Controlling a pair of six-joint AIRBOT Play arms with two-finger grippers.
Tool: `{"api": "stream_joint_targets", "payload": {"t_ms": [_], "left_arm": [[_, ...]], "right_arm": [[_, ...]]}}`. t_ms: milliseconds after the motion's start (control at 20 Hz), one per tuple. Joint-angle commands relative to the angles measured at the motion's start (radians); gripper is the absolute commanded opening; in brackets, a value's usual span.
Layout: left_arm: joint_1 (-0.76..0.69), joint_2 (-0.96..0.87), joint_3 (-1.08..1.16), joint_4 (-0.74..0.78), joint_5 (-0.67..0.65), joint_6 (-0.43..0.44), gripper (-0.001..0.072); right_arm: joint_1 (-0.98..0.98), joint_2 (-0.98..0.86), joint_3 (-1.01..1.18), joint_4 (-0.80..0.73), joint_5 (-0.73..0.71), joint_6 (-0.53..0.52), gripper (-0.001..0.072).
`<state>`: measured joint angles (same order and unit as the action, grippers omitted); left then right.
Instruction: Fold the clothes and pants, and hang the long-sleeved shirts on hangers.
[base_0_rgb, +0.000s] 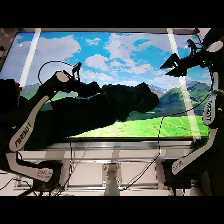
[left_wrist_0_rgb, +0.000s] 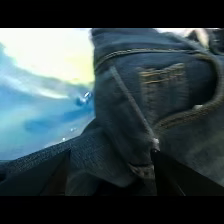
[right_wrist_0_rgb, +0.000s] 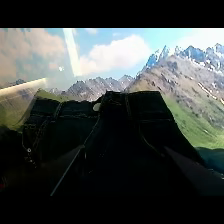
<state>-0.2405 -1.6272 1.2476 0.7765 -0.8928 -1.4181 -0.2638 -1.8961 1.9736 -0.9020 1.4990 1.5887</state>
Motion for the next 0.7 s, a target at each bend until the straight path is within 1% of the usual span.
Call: {"api": "stream_joint_targets", "payload": {"t_ms": [0,150,250,450,550,600,650], "left_arm": [[0.004,-0.055,0.0,-0.094,-0.001,-0.018,0.058],[0.003,-0.07,0.0,-0.197,0.044,0.017,0.0581],[0.003,-0.071,0.0,-0.238,0.066,0.02,0.0581],[-0.006,-0.077,0.001,-0.274,0.112,0.019,0.058],[-0.023,-0.093,0.001,-0.338,0.116,0.021,0.0569],[-0.035,-0.105,0.001,-0.374,0.119,0.048,0.0566],[-0.047,-0.115,0.001,-0.399,0.127,0.086,0.0538]], "right_arm": [[0.0,-0.004,0.0,0.013,-0.027,0.0,0.0565],[0.0,-0.004,0.0,0.013,-0.031,0.0,0.0565],[0.0,-0.004,0.0,0.014,-0.037,0.0,0.0565],[0.001,-0.004,0.0,0.016,-0.048,0.0,0.0564],[0.002,-0.004,0.0,0.015,-0.053,0.0,0.0564],[0.003,-0.004,0.0,0.015,-0.053,0.0,0.0564],[0.003,-0.004,0.0,0.012,-0.053,-0.001,0.0564]]}}
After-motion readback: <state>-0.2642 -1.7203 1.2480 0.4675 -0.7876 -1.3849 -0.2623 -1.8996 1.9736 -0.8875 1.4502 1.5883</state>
